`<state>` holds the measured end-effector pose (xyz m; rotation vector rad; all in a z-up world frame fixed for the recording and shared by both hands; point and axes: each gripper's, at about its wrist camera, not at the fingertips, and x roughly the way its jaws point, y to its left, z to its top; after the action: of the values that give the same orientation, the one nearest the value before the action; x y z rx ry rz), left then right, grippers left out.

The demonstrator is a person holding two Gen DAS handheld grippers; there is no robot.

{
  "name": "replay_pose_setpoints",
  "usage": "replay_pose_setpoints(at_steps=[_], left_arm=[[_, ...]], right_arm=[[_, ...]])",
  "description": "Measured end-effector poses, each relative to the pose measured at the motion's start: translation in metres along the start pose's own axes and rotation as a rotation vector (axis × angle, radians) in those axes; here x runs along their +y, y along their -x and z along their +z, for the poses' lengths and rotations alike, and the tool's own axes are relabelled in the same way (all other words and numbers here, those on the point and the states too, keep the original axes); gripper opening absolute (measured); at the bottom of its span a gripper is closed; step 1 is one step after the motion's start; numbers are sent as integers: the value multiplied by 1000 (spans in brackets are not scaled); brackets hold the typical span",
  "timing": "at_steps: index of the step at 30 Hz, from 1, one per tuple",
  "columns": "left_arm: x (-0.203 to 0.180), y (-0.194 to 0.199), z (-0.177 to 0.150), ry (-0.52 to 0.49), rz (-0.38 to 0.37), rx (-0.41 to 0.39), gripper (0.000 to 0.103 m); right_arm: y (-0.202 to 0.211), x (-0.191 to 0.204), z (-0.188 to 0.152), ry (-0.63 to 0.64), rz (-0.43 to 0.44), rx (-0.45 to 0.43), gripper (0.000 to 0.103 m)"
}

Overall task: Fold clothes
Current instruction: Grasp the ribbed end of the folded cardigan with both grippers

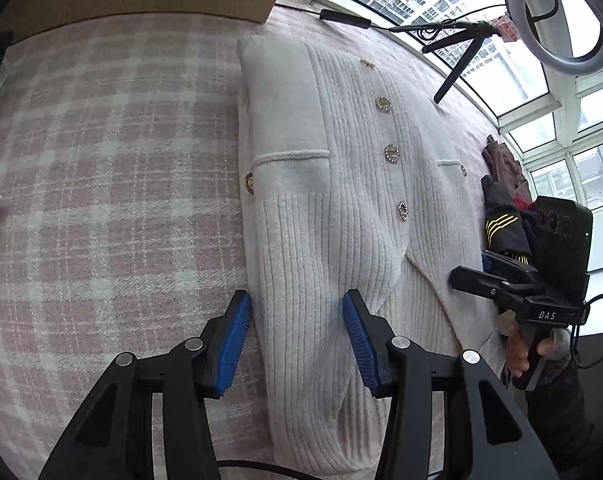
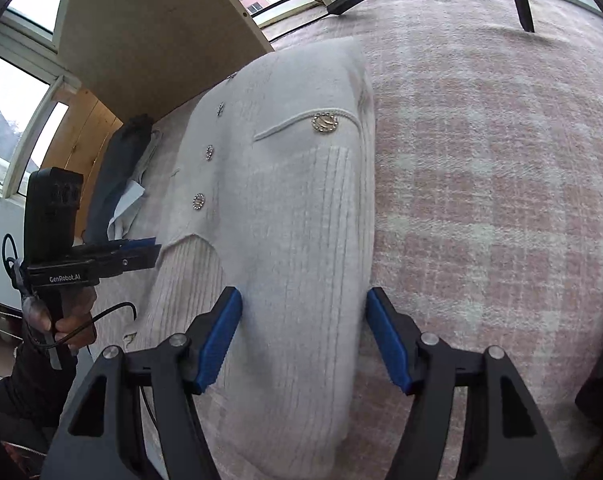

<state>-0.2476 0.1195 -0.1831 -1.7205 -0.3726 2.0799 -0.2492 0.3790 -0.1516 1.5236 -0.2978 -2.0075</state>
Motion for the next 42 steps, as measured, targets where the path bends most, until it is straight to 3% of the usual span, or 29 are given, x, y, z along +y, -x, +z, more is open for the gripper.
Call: replay_pose_setpoints(at_steps=[3,8,13,16,23,26,28,30,32,37,42], left_arm=[[-12,-3,-1,-53,35,0,47],[-23,-6,2,-68,20,25,47],[-46,-15,0,-178,80,17,61],[-50,-14,-3,-209,107,-7,52],[-27,14,2,-158,62,-1,47],[-28,11,0,-193,103,7,40],[-23,10,-1,-167,123,13,43],[-16,10,-2,-136,143,10,55],[-10,10,-2,-111,164,4,60],[-19,-5,-1,-159,162,22,59],[-30,-10,0,-198,83,15,24]], right_arm=[[-7,12,-2,60,-25,9,65],[-13,23,-6,136,-76,12,65],[-15,28,-11,186,-107,-2,63],[-16,34,-13,235,-145,-2,50],[-10,16,-7,160,-61,21,53],[-11,18,-7,164,-60,31,59],[-13,22,-6,174,-74,45,59],[-13,20,-5,160,-68,54,59],[-13,17,-6,150,-48,51,59],[-13,21,-10,193,-81,44,60],[-13,24,-14,228,-100,25,61]])
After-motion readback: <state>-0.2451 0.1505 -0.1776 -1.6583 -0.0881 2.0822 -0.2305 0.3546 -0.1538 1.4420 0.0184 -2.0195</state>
